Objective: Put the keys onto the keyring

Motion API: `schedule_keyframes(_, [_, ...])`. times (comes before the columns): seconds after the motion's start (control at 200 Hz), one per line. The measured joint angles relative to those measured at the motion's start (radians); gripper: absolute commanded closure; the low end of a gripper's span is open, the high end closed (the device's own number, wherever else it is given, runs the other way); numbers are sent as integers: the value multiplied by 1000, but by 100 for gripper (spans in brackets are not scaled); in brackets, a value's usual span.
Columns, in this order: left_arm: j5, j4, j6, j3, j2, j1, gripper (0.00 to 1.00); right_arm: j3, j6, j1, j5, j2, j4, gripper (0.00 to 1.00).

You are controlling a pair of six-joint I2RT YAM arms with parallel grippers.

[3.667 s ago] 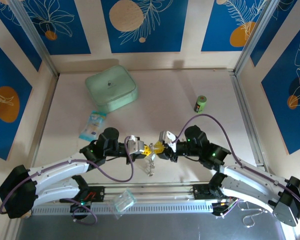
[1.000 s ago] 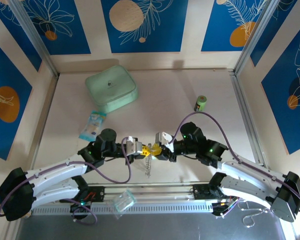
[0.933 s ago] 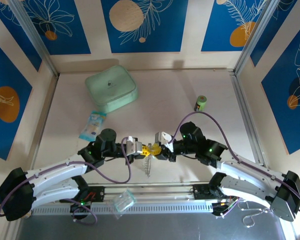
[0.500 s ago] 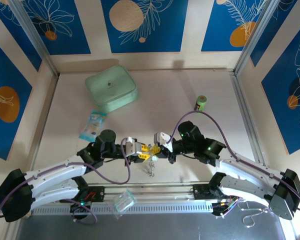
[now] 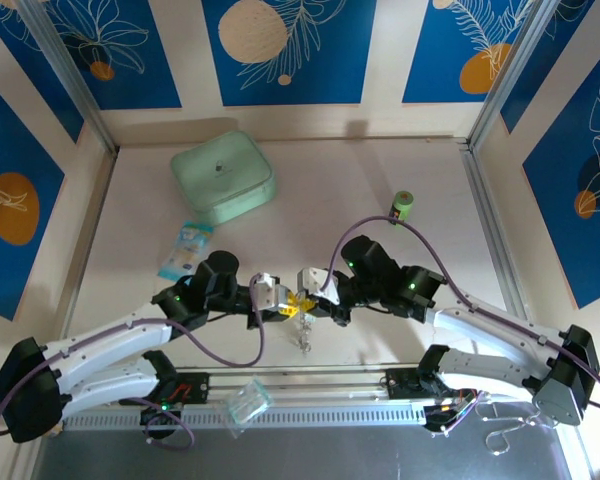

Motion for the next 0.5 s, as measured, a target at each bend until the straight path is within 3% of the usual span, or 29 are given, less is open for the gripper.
schedule_keyframes(0.19, [2,-38,16,13,16,0,100,21,-10,23,27,34,-23,100])
schedule_keyframes(0.345, [0,-47,22,15,19,0,100,18,2,29,40,32,-18,71])
schedule_keyframes(0.5, [0,-3,4,-3,5,-1,100,-81,67,-20,23,-91,78,63])
